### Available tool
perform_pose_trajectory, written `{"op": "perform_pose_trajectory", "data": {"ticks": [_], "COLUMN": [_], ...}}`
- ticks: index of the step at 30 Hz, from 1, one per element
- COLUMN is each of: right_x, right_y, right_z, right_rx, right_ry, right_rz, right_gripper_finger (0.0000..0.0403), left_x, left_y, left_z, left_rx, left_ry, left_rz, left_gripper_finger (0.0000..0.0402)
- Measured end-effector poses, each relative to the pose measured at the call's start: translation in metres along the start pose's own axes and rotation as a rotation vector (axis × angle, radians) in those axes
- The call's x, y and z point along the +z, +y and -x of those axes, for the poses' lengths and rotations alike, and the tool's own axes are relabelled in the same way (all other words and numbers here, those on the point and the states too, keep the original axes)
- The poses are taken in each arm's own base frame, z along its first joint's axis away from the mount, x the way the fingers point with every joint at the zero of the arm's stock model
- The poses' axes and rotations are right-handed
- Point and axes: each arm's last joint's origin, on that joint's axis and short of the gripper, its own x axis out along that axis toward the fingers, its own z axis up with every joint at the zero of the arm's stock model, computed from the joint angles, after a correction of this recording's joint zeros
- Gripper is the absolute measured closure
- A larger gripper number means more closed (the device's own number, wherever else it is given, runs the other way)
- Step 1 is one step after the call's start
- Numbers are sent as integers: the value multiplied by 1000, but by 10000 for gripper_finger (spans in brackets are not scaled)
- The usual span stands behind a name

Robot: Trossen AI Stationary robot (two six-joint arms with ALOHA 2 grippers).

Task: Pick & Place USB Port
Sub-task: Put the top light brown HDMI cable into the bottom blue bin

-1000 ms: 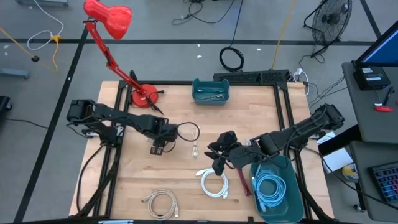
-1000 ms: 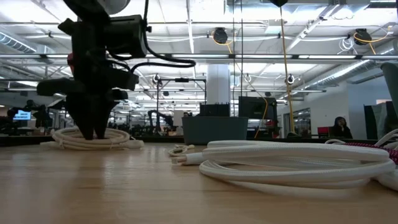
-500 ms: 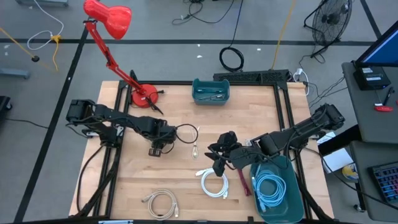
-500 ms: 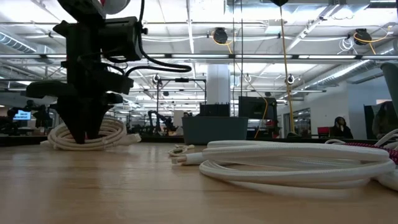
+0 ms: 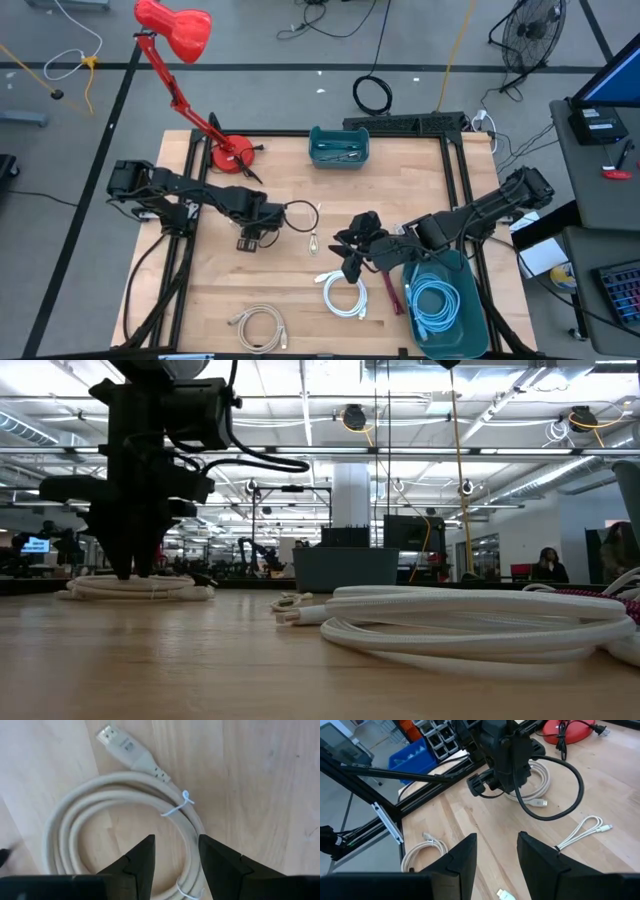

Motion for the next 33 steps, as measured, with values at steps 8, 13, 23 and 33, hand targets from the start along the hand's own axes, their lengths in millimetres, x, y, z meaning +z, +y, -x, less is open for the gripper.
{"op": "perform_pose_trajectory", "data": {"ticks": [8,13,23,33], "right_x": [1,1,1,1], "right_y": [0,0,0,0], "right_z": [0,0,0,0], "right_rx": [3,3,3,3], "right_ry": [-6,-6,-6,-6], "right_rz": [-5,-4,-3,1], "right_gripper_finger": [273,273,273,273], "left_x": [1,2,-1,-22], "left_y": [-5,-9,-10,-9], "left_z": [0,1,-10,-35], "left_rx": [-76,-32,-34,-42], "left_ry": [-8,-20,-45,7], "left_rz": [27,-9,16,57], "left_gripper_finger": [245,245,245,245]}}
